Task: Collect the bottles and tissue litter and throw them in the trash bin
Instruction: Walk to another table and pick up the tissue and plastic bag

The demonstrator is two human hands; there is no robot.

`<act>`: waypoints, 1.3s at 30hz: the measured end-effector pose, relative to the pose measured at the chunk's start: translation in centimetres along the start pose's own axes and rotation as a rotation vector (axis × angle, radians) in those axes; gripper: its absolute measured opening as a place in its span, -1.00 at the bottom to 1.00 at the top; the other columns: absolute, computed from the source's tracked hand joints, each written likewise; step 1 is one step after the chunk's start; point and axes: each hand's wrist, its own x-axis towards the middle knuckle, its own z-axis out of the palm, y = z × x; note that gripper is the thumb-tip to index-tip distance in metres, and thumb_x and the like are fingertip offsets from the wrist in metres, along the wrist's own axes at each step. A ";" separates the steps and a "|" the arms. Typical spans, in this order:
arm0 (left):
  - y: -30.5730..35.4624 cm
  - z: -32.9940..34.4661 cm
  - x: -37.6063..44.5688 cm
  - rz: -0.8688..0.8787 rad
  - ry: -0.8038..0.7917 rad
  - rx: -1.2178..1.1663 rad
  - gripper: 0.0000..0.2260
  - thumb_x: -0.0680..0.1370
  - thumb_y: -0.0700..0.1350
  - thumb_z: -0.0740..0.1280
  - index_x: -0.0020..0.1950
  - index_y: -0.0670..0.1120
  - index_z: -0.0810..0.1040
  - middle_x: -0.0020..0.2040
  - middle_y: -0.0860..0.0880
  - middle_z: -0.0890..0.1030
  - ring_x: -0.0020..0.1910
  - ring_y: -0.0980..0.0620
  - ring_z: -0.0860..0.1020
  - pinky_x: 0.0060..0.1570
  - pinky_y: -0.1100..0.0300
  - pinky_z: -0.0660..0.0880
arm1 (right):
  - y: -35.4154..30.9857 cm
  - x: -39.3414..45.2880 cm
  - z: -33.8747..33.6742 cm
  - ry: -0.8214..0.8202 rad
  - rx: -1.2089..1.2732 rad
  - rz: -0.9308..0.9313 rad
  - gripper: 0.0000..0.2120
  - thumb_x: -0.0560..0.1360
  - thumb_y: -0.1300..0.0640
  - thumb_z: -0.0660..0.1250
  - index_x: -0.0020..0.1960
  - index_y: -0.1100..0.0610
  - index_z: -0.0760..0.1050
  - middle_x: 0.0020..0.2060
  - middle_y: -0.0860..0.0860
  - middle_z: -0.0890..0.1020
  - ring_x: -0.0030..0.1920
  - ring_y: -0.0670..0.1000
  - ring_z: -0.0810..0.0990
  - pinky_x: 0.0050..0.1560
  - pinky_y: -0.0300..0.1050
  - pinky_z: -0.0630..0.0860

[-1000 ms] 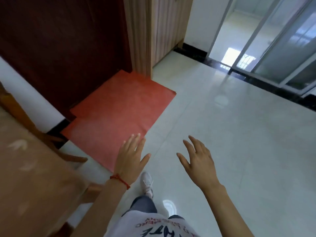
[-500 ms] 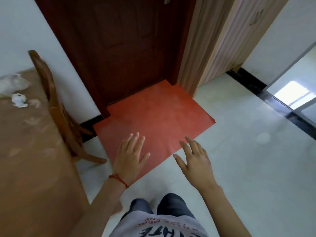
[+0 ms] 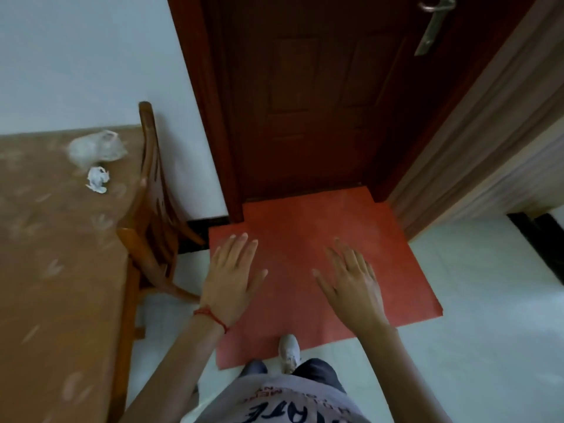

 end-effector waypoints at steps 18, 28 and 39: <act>-6.9 -3.7 19.9 -0.176 0.073 0.036 -0.38 0.57 0.21 -0.12 0.29 -0.20 0.45 0.28 -0.23 0.50 0.28 -0.26 0.44 0.19 -0.22 0.43 | -2.5 25.4 0.1 -0.153 0.105 -0.185 -0.47 0.58 -0.15 0.04 0.48 0.04 0.13 0.51 -0.01 0.07 0.49 0.03 0.05 0.43 0.00 0.02; -14.0 -7.6 29.3 -0.237 0.113 0.073 -0.40 0.58 0.21 -0.14 0.30 -0.17 0.42 0.28 -0.22 0.50 0.28 -0.24 0.45 0.20 -0.18 0.39 | -7.4 38.3 1.1 -0.065 0.103 -0.257 -0.42 0.50 -0.19 0.03 0.34 0.16 0.40 0.39 0.12 0.37 0.37 0.13 0.35 0.29 0.04 0.28; -17.5 -9.5 34.0 -0.529 0.209 0.054 -0.40 0.58 0.21 -0.16 0.30 -0.15 0.42 0.28 -0.20 0.51 0.29 -0.21 0.45 0.19 -0.16 0.41 | -12.7 50.1 2.1 -0.109 0.097 -0.580 -0.49 0.48 -0.12 0.10 0.21 0.21 0.51 0.23 0.18 0.53 0.21 0.19 0.52 0.14 0.09 0.45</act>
